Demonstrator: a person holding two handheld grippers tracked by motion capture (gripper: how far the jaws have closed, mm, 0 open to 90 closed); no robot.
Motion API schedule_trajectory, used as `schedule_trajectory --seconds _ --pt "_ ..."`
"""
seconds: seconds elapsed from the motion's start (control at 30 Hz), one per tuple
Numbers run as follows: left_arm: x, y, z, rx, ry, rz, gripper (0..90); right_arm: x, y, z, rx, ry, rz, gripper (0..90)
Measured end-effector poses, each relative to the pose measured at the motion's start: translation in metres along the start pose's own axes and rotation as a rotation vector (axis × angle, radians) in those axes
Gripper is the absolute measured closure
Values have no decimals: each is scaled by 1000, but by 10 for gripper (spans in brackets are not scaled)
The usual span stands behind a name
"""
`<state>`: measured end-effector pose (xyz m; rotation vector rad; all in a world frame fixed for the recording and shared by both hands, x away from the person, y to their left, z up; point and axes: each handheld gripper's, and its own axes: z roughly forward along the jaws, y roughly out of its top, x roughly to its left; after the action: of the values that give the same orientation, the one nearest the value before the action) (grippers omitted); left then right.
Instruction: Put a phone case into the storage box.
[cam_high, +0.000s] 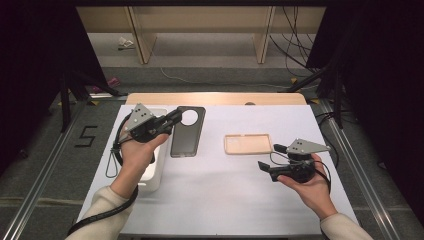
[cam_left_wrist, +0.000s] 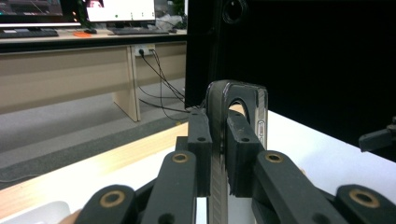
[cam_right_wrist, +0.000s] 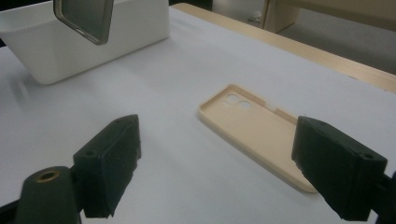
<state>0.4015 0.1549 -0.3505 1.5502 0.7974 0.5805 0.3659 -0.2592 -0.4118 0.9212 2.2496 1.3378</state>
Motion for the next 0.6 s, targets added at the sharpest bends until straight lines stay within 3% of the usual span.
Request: schedule_trajectory --seconds 0.6 --pt "30 24 -20 -69 40 -3 818 -3 -1 0 3 -10 14 165"
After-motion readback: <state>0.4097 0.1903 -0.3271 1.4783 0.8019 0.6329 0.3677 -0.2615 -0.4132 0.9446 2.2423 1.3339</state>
